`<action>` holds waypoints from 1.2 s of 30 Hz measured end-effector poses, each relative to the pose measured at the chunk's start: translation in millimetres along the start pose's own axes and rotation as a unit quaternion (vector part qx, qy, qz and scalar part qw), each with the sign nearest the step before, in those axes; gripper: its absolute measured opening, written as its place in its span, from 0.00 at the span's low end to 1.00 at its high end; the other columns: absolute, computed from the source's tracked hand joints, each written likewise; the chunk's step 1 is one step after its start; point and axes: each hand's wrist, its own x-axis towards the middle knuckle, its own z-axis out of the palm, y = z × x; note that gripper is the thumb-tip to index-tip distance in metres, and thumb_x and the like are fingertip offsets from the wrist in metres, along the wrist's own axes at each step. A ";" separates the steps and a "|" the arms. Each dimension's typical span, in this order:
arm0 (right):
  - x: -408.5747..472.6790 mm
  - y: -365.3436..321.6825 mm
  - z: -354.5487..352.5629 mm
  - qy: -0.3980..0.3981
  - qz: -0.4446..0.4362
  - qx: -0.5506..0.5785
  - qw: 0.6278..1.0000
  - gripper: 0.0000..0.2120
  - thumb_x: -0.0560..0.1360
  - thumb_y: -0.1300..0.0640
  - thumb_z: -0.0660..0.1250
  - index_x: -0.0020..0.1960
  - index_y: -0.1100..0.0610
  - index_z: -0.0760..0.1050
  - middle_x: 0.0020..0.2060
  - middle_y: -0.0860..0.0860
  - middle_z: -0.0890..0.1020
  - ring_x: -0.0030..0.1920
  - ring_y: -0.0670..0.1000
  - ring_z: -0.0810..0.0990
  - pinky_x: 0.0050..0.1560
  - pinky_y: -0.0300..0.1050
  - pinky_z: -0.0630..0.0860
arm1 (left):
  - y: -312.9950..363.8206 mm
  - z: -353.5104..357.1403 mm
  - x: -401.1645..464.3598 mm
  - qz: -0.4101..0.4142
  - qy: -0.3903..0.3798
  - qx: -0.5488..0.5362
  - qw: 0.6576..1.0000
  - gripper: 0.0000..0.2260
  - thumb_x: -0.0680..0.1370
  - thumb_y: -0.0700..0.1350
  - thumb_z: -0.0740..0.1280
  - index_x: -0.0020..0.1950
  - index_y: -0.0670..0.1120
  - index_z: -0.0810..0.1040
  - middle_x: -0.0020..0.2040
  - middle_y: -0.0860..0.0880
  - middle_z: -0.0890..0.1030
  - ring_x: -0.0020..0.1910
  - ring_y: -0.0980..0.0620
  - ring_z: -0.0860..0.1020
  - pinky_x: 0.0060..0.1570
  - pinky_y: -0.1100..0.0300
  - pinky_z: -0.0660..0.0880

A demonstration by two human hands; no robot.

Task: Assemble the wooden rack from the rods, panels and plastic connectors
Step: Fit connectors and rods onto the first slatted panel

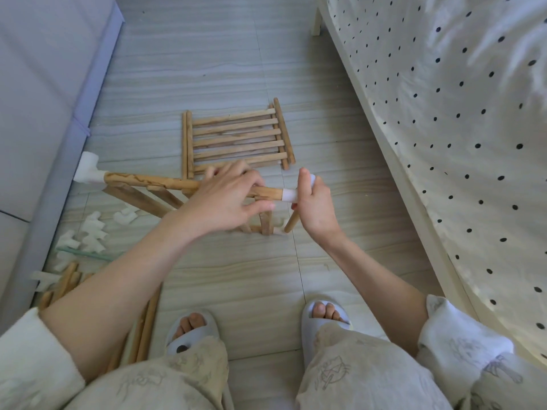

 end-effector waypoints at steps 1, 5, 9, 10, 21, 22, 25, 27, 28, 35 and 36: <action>4.4 -1.0 -3.9 -0.011 0.001 -0.006 1.000 0.18 0.81 0.48 0.50 0.36 0.55 0.63 0.34 0.53 0.73 0.38 0.55 0.76 0.41 0.46 0.72 | -5.3 -3.0 -2.3 -0.007 -0.010 0.007 1.000 0.21 0.77 0.61 0.56 0.64 0.51 0.69 0.55 0.55 0.65 0.62 0.53 0.65 0.63 0.54 0.59; 26.0 -10.2 -14.1 -0.078 0.051 0.049 0.994 0.16 0.81 0.51 0.52 0.38 0.56 0.65 0.34 0.55 0.74 0.32 0.50 0.73 0.33 0.32 0.70 | -24.1 -11.0 -3.1 -0.012 -0.019 0.134 0.991 0.23 0.78 0.60 0.48 0.65 0.49 0.66 0.59 0.51 0.69 0.62 0.50 0.67 0.61 0.52 0.62; 46.7 -19.9 -17.4 -0.147 0.112 0.141 0.973 0.12 0.76 0.59 0.55 0.35 0.58 0.70 0.33 0.54 0.77 0.33 0.51 0.73 0.36 0.42 0.69 | -32.2 -11.2 -0.6 0.005 -0.012 0.171 0.985 0.24 0.76 0.60 0.43 0.60 0.47 0.66 0.58 0.50 0.72 0.59 0.50 0.71 0.56 0.55 0.66; 50.9 -22.6 -16.3 -0.150 0.127 0.171 0.965 0.12 0.76 0.58 0.56 0.35 0.58 0.70 0.32 0.54 0.78 0.33 0.51 0.74 0.36 0.43 0.68 | -32.8 -10.8 1.7 0.012 -0.003 0.172 0.985 0.25 0.75 0.60 0.42 0.60 0.47 0.66 0.58 0.49 0.72 0.58 0.50 0.71 0.55 0.55 0.67; 67.1 -22.5 11.1 -0.087 0.123 0.202 0.968 0.25 0.82 0.46 0.48 0.35 0.58 0.72 0.24 0.51 0.75 0.29 0.47 0.71 0.37 0.43 0.65 | -47.9 3.9 11.6 0.057 0.114 0.178 0.976 0.20 0.77 0.56 0.55 0.45 0.40 0.76 0.39 0.45 0.79 0.36 0.44 0.78 0.32 0.59 0.69; 68.3 -22.3 12.2 -0.081 0.124 0.200 0.969 0.26 0.82 0.46 0.48 0.35 0.58 0.72 0.24 0.50 0.75 0.28 0.47 0.71 0.37 0.42 0.65 | -49.6 4.5 12.6 0.055 0.112 0.177 0.976 0.21 0.77 0.57 0.54 0.45 0.40 0.76 0.39 0.45 0.79 0.36 0.44 0.78 0.31 0.59 0.70; 72.0 -22.8 12.0 -0.065 0.127 0.187 0.972 0.27 0.82 0.45 0.47 0.34 0.58 0.73 0.25 0.51 0.74 0.29 0.48 0.70 0.38 0.42 0.65 | -48.0 1.2 17.6 0.044 0.101 0.161 0.981 0.24 0.77 0.57 0.51 0.48 0.40 0.76 0.42 0.44 0.80 0.40 0.43 0.79 0.34 0.57 0.72; 75.5 -27.2 12.0 -0.067 0.132 0.178 0.973 0.27 0.82 0.44 0.47 0.34 0.58 0.73 0.27 0.52 0.74 0.30 0.48 0.71 0.39 0.43 0.66 | -45.2 -1.0 21.8 0.027 0.089 0.152 0.984 0.25 0.77 0.58 0.48 0.54 0.40 0.74 0.48 0.45 0.79 0.47 0.44 0.78 0.41 0.54 0.72; 77.4 -30.5 11.7 -0.066 0.137 0.173 0.973 0.28 0.82 0.43 0.47 0.34 0.58 0.73 0.27 0.52 0.74 0.31 0.49 0.71 0.39 0.43 0.67 | -45.3 -1.3 24.4 0.023 0.092 0.148 0.984 0.26 0.77 0.58 0.48 0.57 0.41 0.74 0.51 0.45 0.78 0.51 0.44 0.76 0.45 0.52 0.71; 67.4 -43.3 9.7 -0.002 0.140 0.155 0.978 0.22 0.80 0.42 0.51 0.39 0.56 0.73 0.28 0.49 0.74 0.30 0.46 0.70 0.33 0.40 0.65 | -60.3 -6.8 25.5 0.022 0.123 0.067 0.990 0.24 0.77 0.60 0.51 0.65 0.48 0.71 0.58 0.50 0.73 0.60 0.50 0.70 0.58 0.56 0.62; 63.2 -42.8 9.7 -0.002 0.126 0.130 0.983 0.21 0.80 0.44 0.53 0.38 0.56 0.73 0.28 0.49 0.73 0.31 0.46 0.69 0.33 0.40 0.64 | -65.4 -8.7 19.6 0.022 0.146 0.061 0.987 0.23 0.78 0.59 0.51 0.64 0.48 0.72 0.57 0.50 0.74 0.60 0.50 0.69 0.59 0.54 0.61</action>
